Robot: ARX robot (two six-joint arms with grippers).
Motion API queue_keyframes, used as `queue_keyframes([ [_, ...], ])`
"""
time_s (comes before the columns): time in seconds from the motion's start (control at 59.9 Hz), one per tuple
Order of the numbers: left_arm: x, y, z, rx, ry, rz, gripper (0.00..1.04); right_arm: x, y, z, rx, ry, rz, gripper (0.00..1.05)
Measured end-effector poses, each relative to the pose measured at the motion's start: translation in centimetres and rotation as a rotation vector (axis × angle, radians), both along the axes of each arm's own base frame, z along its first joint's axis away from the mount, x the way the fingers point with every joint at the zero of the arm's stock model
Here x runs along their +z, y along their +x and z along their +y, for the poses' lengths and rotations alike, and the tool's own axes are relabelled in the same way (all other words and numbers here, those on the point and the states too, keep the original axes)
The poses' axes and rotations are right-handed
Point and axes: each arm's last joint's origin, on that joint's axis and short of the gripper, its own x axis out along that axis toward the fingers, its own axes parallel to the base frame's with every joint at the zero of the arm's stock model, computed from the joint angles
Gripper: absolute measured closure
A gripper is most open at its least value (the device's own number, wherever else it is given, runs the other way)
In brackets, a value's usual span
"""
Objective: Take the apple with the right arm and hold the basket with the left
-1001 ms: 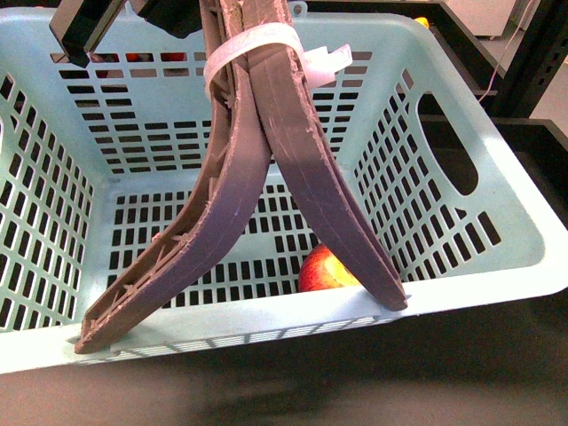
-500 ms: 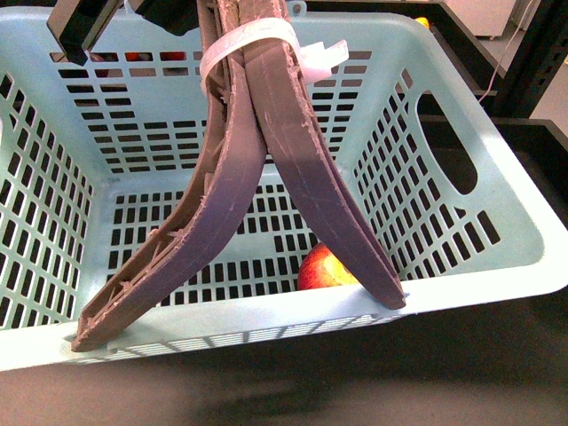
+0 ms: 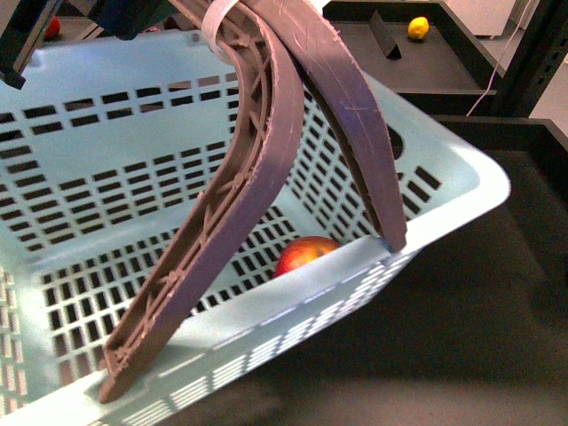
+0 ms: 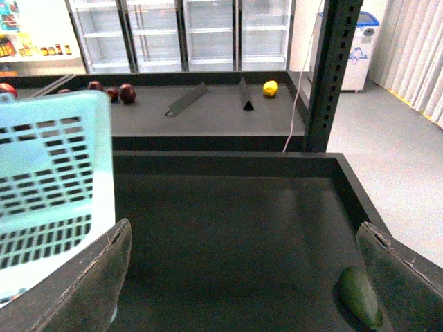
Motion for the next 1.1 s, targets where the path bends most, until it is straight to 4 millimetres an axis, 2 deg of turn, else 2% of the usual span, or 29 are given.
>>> queue_keyframes([
  [0.133,0.1,0.0,1.7,0.102,-0.074,-0.026,0.8,0.0,0.0,0.0,0.0,0.0,0.0,0.09],
  [0.217,-0.2,-0.3,4.0,0.196,-0.116,-0.025,0.8,0.0,0.0,0.0,0.0,0.0,0.0,0.09],
  [0.284,-0.5,-0.2,6.6,0.299,-0.17,-0.035,0.8,0.0,0.0,0.0,0.0,0.0,0.0,0.09],
  [0.434,-1.6,1.5,12.0,0.494,-0.234,-0.091,0.8,0.0,0.0,0.0,0.0,0.0,0.0,0.09],
  [0.617,-3.8,3.9,16.0,0.633,-0.235,-0.104,0.8,0.0,0.0,0.0,0.0,0.0,0.0,0.09],
  [0.767,-6.5,5.8,17.3,0.699,-0.226,-0.05,0.8,0.0,0.0,0.0,0.001,0.0,0.0,0.09],
  [1.101,-10.4,8.0,17.5,0.762,-0.263,0.017,0.81,0.0,0.0,0.0,0.0,0.0,0.0,0.09],
])
